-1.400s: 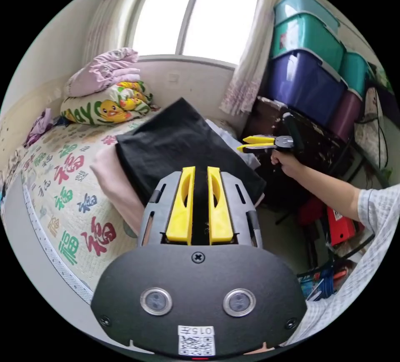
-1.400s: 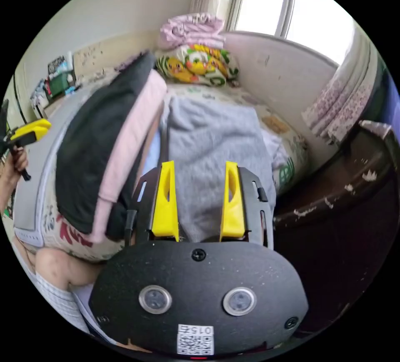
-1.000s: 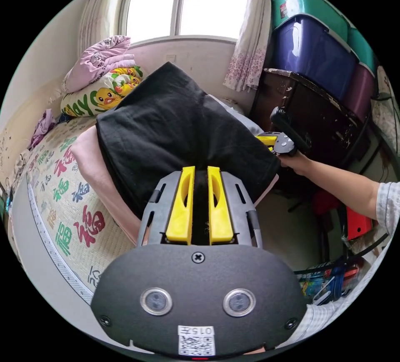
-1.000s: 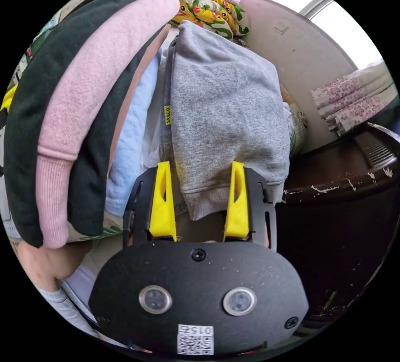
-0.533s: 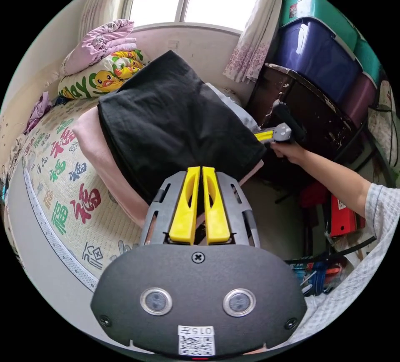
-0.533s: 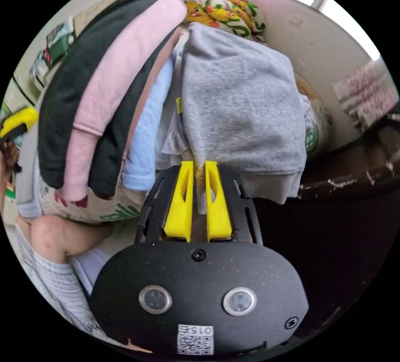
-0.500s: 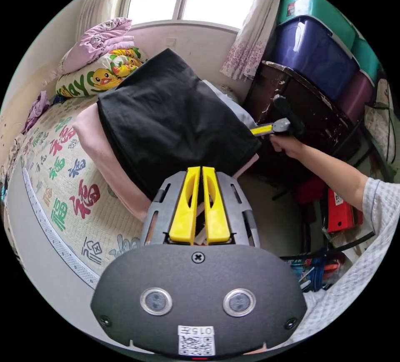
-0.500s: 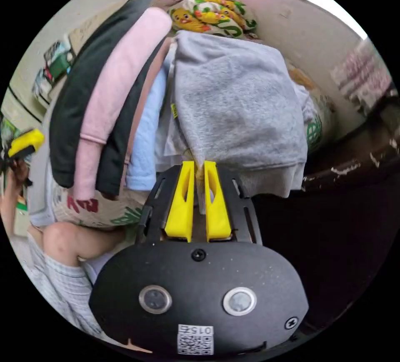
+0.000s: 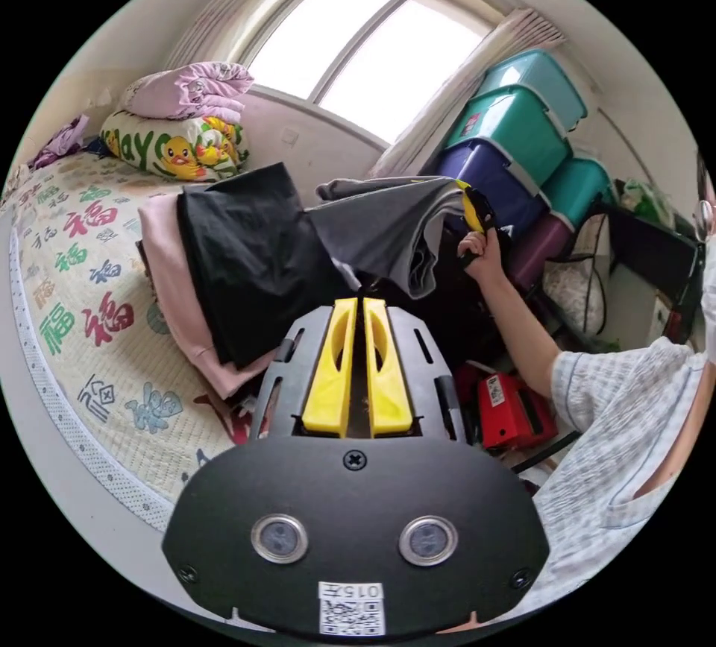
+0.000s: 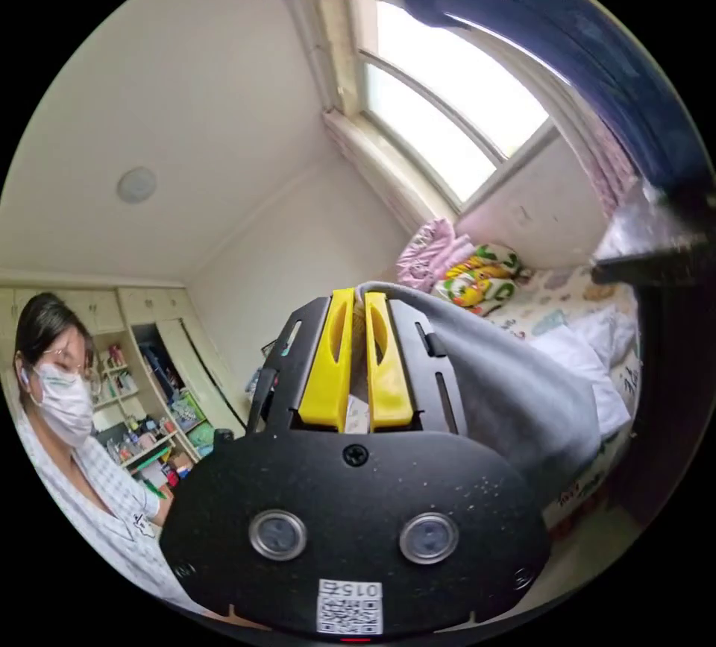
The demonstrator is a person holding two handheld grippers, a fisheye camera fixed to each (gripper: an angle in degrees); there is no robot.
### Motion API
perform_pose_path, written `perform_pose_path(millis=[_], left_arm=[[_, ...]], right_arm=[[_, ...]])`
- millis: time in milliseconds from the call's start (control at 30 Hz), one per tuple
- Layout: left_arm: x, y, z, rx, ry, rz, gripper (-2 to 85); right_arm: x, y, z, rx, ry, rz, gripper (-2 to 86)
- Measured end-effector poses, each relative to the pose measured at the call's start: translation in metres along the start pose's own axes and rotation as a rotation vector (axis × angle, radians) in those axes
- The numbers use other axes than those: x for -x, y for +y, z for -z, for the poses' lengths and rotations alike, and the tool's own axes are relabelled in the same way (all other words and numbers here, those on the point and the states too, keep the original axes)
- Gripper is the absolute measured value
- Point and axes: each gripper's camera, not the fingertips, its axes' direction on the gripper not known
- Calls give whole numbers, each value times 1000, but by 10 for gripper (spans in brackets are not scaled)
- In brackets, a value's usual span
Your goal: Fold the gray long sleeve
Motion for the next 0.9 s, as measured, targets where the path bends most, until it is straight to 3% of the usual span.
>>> perform_pose_path(millis=[67, 267, 367, 600, 733, 900], left_arm=[[-13, -5, 19, -37, 141, -32, 57], [-62, 1, 82, -255, 615, -90, 122], [-74, 18, 129, -333, 699, -121, 131], [-40, 89, 293, -458, 378, -160, 61], [-35, 151, 413, -520, -14, -189, 55], [4, 272, 488, -541, -221, 45, 55]], right_arm=[[61, -13, 26, 27, -91, 108, 14], [190, 11, 77, 152, -305, 145, 25], [246, 46, 82, 247, -432, 230, 30], [285, 115, 13, 315, -671, 139, 33], [329, 166, -39, 407, -739, 192, 38], [322, 275, -96, 667, -829, 66, 37]])
